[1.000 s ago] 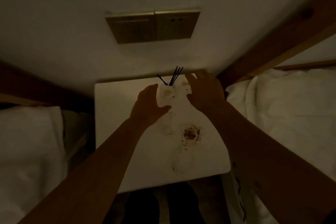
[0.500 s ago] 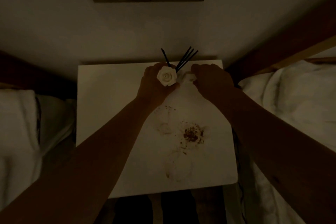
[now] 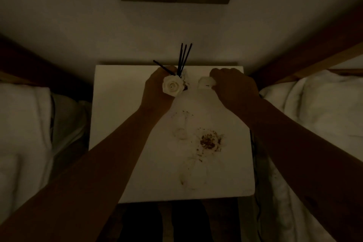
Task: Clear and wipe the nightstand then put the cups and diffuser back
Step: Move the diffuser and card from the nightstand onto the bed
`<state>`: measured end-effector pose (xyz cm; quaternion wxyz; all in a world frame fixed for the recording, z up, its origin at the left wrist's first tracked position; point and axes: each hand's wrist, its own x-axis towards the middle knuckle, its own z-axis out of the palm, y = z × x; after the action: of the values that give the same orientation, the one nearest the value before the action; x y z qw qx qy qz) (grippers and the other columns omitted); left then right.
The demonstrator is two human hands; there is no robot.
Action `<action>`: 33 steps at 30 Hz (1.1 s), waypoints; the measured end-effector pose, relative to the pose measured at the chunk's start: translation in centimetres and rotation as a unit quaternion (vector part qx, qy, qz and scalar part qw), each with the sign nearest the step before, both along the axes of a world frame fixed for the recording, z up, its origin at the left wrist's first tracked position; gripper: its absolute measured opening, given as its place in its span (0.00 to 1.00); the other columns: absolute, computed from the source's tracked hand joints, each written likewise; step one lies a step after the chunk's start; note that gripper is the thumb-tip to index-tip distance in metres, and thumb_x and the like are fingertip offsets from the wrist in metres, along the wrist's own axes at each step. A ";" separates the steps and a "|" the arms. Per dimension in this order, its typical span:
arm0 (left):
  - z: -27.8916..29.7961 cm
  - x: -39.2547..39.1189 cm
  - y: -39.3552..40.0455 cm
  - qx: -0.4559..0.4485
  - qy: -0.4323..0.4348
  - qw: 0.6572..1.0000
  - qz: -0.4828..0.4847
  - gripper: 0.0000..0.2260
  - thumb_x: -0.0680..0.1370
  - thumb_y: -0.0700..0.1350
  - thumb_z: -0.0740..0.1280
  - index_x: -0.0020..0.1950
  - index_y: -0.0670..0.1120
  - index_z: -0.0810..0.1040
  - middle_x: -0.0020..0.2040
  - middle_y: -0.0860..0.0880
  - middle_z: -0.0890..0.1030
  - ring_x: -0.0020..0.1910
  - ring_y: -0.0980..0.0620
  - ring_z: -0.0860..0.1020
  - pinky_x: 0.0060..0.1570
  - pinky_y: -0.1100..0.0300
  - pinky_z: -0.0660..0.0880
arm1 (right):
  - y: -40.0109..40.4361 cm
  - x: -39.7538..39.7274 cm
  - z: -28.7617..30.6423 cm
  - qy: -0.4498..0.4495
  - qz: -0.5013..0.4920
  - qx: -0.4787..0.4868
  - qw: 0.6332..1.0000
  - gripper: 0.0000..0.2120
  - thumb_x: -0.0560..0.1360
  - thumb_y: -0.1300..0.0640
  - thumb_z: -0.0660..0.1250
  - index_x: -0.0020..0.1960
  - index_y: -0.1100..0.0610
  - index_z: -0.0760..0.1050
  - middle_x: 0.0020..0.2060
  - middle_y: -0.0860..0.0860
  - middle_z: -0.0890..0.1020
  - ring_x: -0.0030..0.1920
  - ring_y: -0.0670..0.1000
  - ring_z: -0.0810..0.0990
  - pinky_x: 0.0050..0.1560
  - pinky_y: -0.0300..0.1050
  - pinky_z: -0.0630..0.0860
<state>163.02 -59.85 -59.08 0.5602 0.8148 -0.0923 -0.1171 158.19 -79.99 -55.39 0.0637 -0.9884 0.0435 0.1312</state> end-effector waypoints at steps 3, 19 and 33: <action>1.5 -0.4 2.4 -0.035 0.019 0.999 0.029 0.18 0.71 0.29 0.70 0.51 0.50 0.75 0.46 0.53 0.78 0.43 0.66 0.80 0.44 0.69 0.77 | 1.4 0.6 1.9 -0.030 0.005 0.017 0.999 0.11 0.78 0.55 0.65 0.59 0.55 0.74 0.54 0.56 0.79 0.56 0.59 0.76 0.49 0.51 0.72; 33.2 -11.4 22.5 0.115 -0.010 0.984 0.137 0.18 0.66 0.39 0.75 0.55 0.41 0.79 0.51 0.44 0.81 0.52 0.45 0.80 0.52 0.60 0.73 | 17.4 -2.6 30.3 -0.047 0.190 0.015 0.981 0.06 0.75 0.48 0.66 0.52 0.46 0.73 0.45 0.46 0.81 0.45 0.51 0.78 0.36 0.46 0.76; 54.4 -22.2 28.9 0.109 -0.140 0.958 0.225 0.08 0.71 0.45 0.75 0.44 0.53 0.77 0.42 0.48 0.82 0.42 0.51 0.81 0.46 0.48 0.80 | 26.6 -10.4 53.7 -0.113 0.294 0.053 0.948 0.07 0.75 0.50 0.68 0.52 0.43 0.74 0.41 0.46 0.78 0.38 0.50 0.76 0.33 0.42 0.67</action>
<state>140.78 -30.98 -4.70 0.4615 0.8788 0.0289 0.1179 147.75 -53.43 -1.72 0.0793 -0.9609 -0.2630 0.0333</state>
